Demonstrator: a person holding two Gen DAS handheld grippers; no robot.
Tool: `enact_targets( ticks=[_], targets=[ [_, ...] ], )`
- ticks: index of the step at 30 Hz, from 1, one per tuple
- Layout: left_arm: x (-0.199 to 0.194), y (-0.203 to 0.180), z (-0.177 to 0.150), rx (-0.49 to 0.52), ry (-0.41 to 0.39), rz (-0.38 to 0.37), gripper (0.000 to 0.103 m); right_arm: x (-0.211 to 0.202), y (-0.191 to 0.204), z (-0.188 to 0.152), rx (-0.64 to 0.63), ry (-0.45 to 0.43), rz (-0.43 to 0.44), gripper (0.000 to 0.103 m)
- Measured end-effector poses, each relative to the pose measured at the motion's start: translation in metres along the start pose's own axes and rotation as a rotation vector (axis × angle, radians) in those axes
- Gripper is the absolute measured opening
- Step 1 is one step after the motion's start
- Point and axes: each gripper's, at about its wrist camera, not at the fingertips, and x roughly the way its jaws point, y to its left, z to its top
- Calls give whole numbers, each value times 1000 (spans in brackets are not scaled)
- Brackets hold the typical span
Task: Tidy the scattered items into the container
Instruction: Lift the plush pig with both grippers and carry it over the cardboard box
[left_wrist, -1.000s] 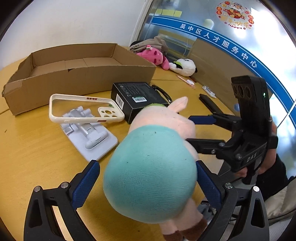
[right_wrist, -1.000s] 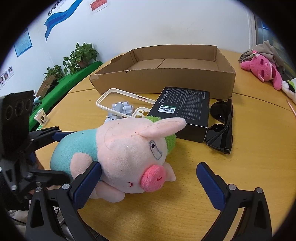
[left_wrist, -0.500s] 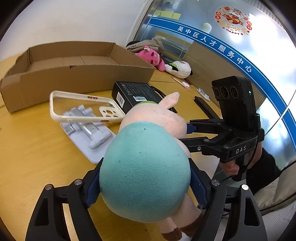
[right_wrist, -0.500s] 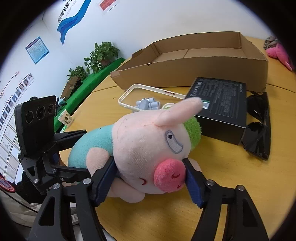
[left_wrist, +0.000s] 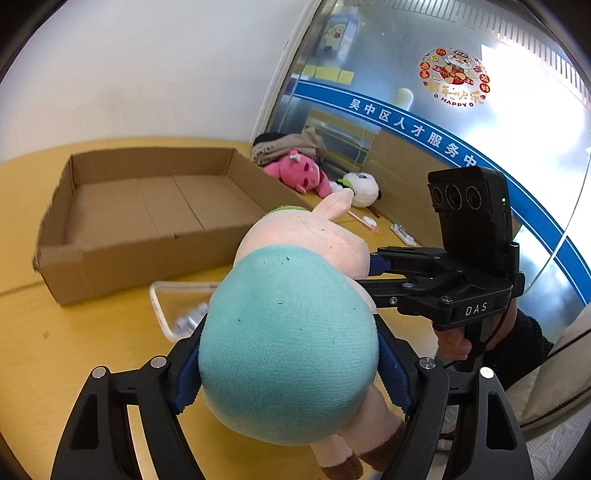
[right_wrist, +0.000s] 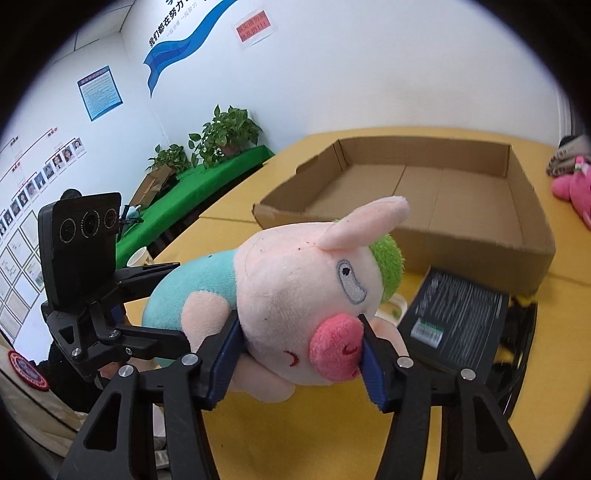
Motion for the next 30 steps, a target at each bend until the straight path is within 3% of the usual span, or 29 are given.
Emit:
enact_targets(
  ticks=[12, 19, 25, 30],
  targets=[
    [-20, 35, 109, 103, -124, 80, 83, 3, 6, 113, -132, -150, -44, 53],
    [-16, 88, 187, 121, -187, 134, 83, 27, -2, 188, -179, -228, -72, 51],
    [2, 138, 233, 68, -200, 171, 83, 65, -23, 251, -199, -240, -77, 50],
    [22, 183, 243, -21, -203, 209, 83, 110, -51, 281, -201, -200, -28, 50]
  ],
)
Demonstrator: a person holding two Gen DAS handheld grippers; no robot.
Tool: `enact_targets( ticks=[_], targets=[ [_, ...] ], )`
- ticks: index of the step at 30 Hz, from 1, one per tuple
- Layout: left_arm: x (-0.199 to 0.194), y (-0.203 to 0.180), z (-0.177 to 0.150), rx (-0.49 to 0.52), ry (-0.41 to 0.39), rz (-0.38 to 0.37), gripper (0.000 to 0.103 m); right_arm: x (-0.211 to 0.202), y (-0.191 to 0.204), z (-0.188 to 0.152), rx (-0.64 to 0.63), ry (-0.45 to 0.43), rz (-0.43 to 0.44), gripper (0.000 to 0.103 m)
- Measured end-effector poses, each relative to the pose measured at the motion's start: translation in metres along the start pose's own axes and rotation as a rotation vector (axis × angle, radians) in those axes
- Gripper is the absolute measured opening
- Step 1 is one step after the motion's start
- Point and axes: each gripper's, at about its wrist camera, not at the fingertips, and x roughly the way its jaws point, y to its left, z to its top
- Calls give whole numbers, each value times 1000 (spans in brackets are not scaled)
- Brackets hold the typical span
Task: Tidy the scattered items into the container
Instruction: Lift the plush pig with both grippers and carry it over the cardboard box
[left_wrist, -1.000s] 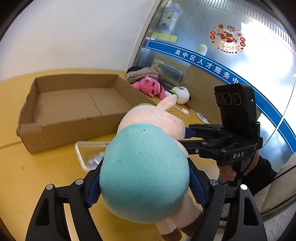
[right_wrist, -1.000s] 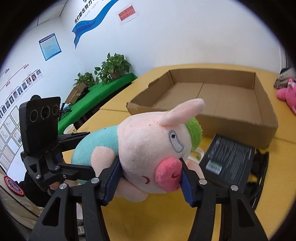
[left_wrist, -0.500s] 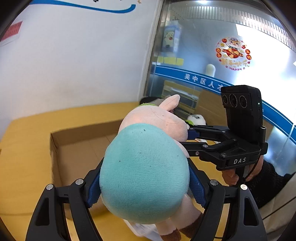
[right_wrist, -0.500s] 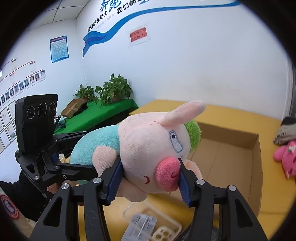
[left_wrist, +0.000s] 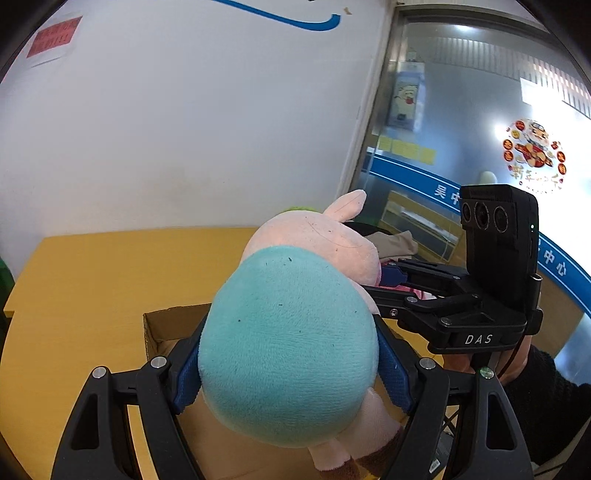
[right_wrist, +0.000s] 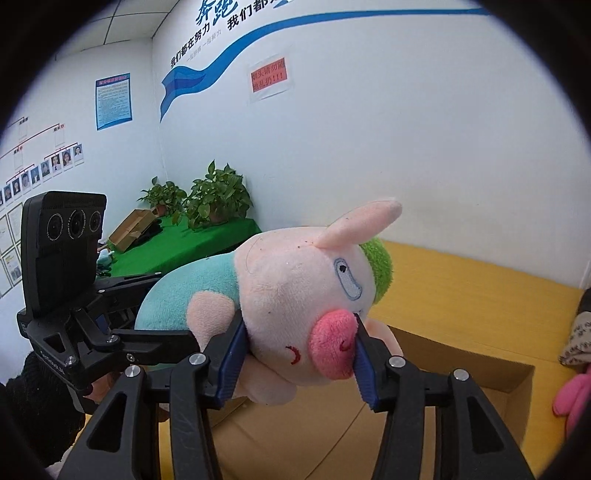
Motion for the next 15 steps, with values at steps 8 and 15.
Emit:
enact_targets(
  ticks=[8, 15],
  targets=[
    [57, 49, -15, -171, 32, 130, 83, 90, -45, -6, -42, 101, 137, 50],
    [102, 69, -45, -311, 116, 334, 83, 164, -79, -32, -50, 184, 297, 50]
  ],
)
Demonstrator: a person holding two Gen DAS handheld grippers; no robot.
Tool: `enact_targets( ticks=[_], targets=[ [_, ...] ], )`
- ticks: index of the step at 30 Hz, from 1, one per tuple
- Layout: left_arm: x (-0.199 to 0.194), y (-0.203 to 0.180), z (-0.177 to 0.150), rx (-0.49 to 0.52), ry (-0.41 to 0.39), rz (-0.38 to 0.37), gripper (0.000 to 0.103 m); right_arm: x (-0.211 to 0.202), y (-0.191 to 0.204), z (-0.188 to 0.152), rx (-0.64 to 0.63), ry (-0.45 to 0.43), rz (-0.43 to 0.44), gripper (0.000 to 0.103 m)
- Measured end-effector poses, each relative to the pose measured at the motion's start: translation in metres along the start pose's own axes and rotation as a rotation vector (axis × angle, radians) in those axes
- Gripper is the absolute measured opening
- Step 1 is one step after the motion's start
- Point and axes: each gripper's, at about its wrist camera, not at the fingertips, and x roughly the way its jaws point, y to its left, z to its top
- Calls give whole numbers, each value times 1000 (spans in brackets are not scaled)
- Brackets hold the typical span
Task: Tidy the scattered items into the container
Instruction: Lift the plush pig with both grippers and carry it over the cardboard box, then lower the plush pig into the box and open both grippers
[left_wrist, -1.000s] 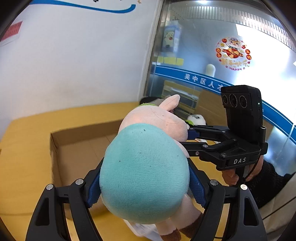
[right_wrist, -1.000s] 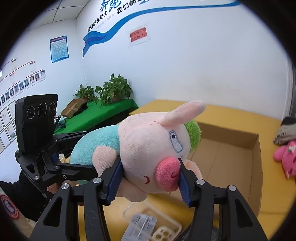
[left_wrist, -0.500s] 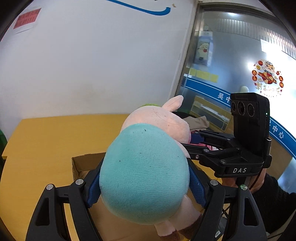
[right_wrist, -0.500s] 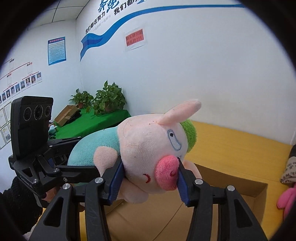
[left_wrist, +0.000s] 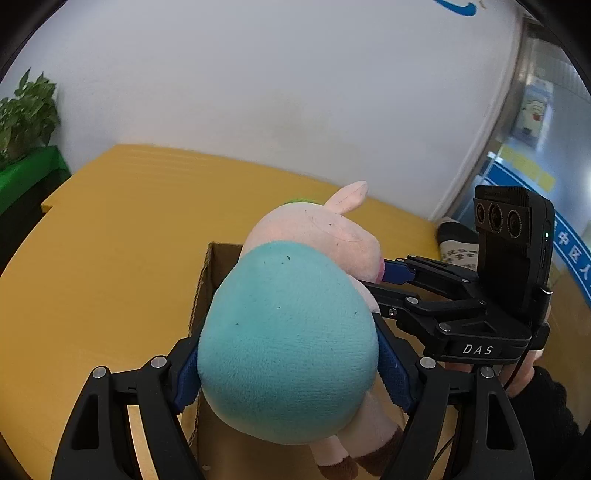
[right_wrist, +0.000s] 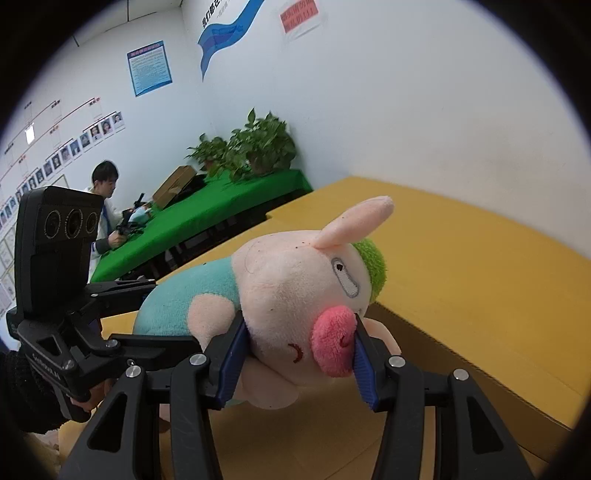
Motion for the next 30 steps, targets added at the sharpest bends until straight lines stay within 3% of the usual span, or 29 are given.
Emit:
enact_targets(
  ticks=[4, 7, 12, 16, 20, 22, 24, 26, 30],
  targets=[
    [28, 4, -10, -52, 62, 120, 83, 35, -21, -17, 37, 26, 49, 50],
    [44, 2, -15, -98, 93, 144, 83, 48, -34, -28, 73, 30, 78, 50],
    [67, -1, -31, -99, 134, 221, 83, 62, -41, -38, 57, 87, 12, 47],
    [67, 1, -38, -97, 126, 200, 85, 71, -47, -47, 98, 78, 32, 46],
    [55, 0, -44, -87, 126, 197, 88, 72, -50, -45, 108, 88, 26, 49],
    [37, -2, -45, -88, 108, 191, 94, 76, -50, -43, 124, 90, 17, 53],
    [20, -5, -48, -87, 89, 192, 96, 80, -50, -42, 139, 91, -10, 63],
    [1, -9, -54, -75, 73, 198, 97, 81, -54, -42, 183, 103, -56, 80],
    [-28, -6, -61, -28, 49, 203, 99, 74, -46, -36, 169, 134, -136, 80]
  ],
)
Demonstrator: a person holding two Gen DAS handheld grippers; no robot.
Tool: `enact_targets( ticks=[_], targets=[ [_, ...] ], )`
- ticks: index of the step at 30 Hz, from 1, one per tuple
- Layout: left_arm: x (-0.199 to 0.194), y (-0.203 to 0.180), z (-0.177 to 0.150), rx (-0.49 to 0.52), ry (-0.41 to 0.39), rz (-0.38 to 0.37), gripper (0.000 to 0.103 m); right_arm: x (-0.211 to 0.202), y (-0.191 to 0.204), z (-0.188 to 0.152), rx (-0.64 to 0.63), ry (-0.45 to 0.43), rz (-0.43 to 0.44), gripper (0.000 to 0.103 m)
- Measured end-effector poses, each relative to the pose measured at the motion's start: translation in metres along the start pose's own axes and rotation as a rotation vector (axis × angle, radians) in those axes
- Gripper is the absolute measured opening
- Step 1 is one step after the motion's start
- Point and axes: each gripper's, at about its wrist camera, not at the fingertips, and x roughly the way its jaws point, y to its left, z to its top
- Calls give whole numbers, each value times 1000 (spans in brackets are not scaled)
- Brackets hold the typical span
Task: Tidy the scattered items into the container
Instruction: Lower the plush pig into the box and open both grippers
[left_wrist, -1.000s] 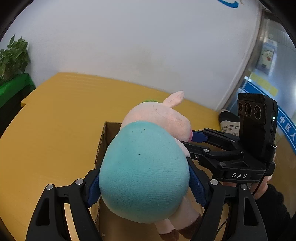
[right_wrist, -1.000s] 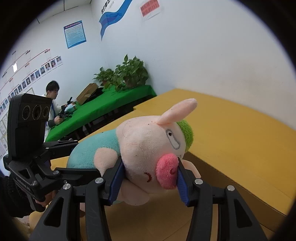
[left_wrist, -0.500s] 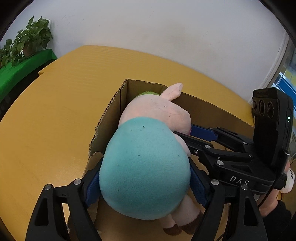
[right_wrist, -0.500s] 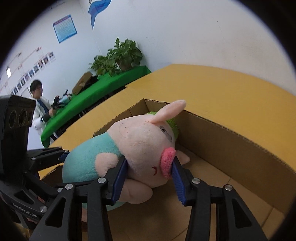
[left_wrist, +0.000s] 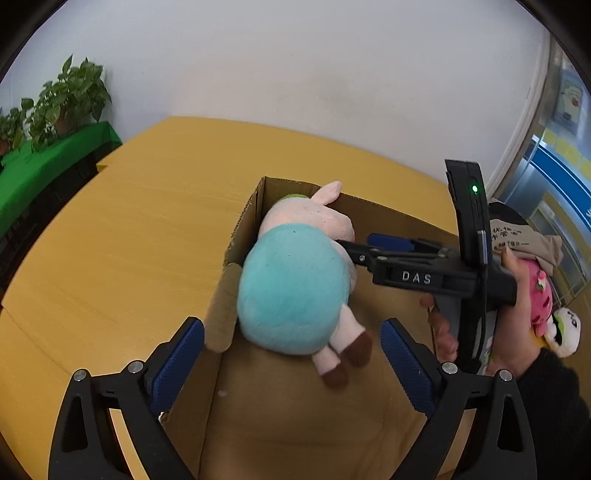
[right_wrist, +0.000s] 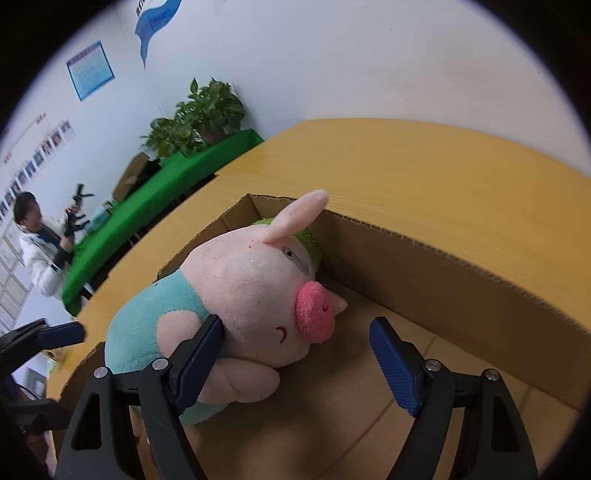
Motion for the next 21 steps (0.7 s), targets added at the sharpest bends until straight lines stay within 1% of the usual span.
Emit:
enact_targets(
  ticks=[1, 3, 4, 5, 7, 10, 11, 13, 16, 20, 21],
  targets=[
    [-8, 2, -3, 7, -9, 3, 99, -9, 7, 0, -20, 13, -48, 80],
    [-13, 11, 2, 22, -24, -3, 99, -25, 17, 0, -48, 20, -101, 79],
    [-17, 14, 4, 30, -34, -11, 99, -38, 25, 1, -60, 15, -103, 79],
    [-23, 13, 2, 37, -41, -18, 99, -58, 34, 0, -70, -3, -87, 79],
    [-27, 16, 6, 60, -56, -33, 99, -93, 52, -3, -85, -44, -99, 79],
    [-48, 8, -3, 104, -89, -63, 100, -161, 85, -25, -129, -132, -155, 80],
    [-53, 6, -5, 113, -98, -73, 101, -186, 94, -35, -129, -158, -188, 80],
    [-69, 1, -9, 125, -121, -99, 101, -229, 105, -61, -84, -207, -239, 80],
    [-85, -6, -18, 143, -146, -127, 102, -265, 114, -94, 41, -225, -299, 80],
    [-100, -14, -36, 144, -146, -171, 102, -281, 112, -142, 196, -211, -399, 80],
    [-102, -15, -40, 147, -146, -175, 102, -281, 110, -154, 234, -204, -412, 80]
  ],
)
